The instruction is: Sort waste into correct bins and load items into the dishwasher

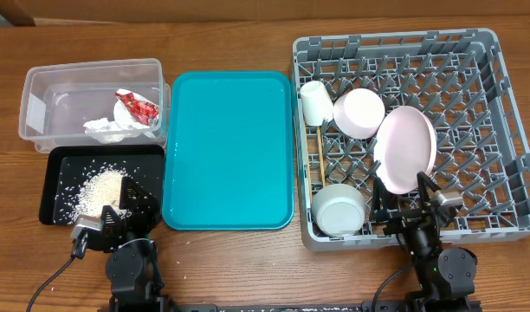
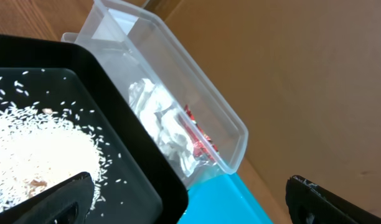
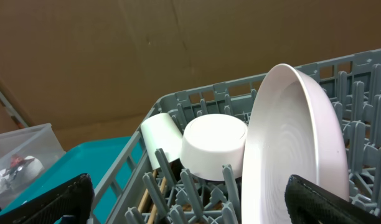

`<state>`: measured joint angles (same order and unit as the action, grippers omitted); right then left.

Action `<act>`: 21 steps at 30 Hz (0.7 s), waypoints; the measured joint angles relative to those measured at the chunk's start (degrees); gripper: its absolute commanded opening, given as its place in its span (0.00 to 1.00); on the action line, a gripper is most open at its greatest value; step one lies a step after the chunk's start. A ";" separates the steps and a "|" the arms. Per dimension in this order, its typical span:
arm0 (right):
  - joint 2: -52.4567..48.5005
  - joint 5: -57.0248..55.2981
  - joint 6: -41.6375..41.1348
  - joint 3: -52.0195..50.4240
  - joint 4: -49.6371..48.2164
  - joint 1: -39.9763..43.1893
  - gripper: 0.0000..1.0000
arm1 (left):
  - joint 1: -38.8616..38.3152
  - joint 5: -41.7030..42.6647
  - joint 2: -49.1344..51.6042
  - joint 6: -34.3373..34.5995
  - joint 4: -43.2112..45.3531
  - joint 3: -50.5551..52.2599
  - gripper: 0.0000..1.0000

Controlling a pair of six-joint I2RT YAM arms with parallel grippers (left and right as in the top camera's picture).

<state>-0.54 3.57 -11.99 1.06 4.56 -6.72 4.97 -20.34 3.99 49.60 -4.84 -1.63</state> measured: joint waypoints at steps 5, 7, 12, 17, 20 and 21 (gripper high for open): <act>0.00 0.02 0.04 0.00 -0.02 0.00 1.00 | -1.75 -0.02 -2.38 -0.02 -0.02 0.00 1.00; 0.00 0.02 0.00 0.00 0.00 -0.02 1.00 | -2.34 -0.04 -2.93 -0.63 0.02 0.00 1.00; 0.00 0.02 0.04 0.00 0.00 0.00 1.00 | -2.38 -0.04 -3.04 -4.28 0.13 0.00 1.00; 0.00 0.04 0.02 0.00 -0.02 0.00 1.00 | -2.38 3.23 -3.08 -22.05 0.07 0.00 1.00; 0.00 0.02 0.04 0.00 0.00 0.00 1.00 | -2.38 9.35 -3.08 -39.56 -0.48 0.04 1.00; 0.00 0.04 0.04 0.00 0.02 0.00 1.00 | -2.38 11.45 -3.08 -45.40 -0.74 0.04 1.00</act>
<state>-0.54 3.62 -11.94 1.06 4.58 -6.72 2.59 -8.88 0.91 4.21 -5.58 -1.58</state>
